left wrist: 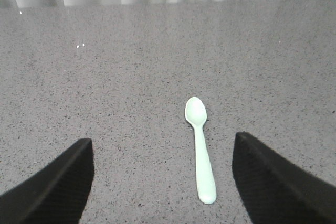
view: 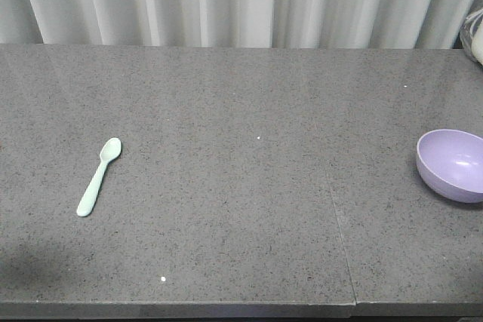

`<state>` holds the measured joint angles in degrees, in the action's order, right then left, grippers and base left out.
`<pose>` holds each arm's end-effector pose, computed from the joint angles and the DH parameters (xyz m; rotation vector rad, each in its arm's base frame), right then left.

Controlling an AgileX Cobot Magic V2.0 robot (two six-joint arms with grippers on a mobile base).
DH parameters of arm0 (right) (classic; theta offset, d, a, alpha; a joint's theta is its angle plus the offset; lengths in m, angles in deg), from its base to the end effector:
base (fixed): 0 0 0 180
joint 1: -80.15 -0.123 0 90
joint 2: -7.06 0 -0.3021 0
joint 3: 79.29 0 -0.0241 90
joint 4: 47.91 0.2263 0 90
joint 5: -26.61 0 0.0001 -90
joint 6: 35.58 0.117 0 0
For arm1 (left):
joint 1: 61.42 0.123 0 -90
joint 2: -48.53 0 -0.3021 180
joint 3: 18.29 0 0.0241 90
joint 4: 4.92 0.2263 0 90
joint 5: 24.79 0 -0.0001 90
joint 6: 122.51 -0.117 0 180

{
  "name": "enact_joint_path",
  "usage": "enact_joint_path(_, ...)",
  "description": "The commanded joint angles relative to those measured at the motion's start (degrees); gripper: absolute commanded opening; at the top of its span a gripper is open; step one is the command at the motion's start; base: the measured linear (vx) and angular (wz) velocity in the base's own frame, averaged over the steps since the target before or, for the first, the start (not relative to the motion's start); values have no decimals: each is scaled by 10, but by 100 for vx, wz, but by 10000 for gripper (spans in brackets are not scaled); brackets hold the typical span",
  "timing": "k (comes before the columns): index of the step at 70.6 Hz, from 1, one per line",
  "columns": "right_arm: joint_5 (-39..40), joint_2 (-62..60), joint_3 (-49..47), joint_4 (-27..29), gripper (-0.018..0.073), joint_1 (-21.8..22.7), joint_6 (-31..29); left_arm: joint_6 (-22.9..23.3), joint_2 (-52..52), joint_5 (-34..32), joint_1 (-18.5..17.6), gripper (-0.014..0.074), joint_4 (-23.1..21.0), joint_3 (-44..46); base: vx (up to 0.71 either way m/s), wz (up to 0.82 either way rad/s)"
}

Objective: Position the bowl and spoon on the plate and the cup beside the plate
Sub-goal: 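Lower the left gripper over the pale green spoon handle and grasp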

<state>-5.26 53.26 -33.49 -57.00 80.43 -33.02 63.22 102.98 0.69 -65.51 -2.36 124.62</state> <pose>0.1150 -0.0103 0.2927 -0.0438 2.1571 -0.1451 0.1552 -0.0088 0.3336 -0.0001 2.0425 -0.0624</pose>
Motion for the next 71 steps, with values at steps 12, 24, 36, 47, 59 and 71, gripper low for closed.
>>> enact_joint_path(12, 29, 3, -19, -10, 517, 1, -4, -98, 156, 34, -35, 551, -37, 139, 0, 0)
enact_joint_path(24, 27, 3, -19, -10, 517, 1, -4, -109, 276, 80, -63, 534, -37, 215, 0, 0)
enact_joint_path(36, 26, 3, -19, -10, 517, 1, -4, -109, 392, 149, -77, 501, -33, 298, 0, 0)
enact_joint_path(47, 25, 3, -19, -10, 517, 1, -4, -107, 469, 197, -80, 478, -18, 361, 0, 0)
enact_joint_path(59, 25, 3, -19, -10, 517, 1, -4, -92, 520, 223, -80, 459, -15, 394, 0, 0)
enact_joint_path(71, 22, 3, -19, -10, 517, 1, -4, -92, 548, 227, -80, 460, -15, 397, 0, 0)
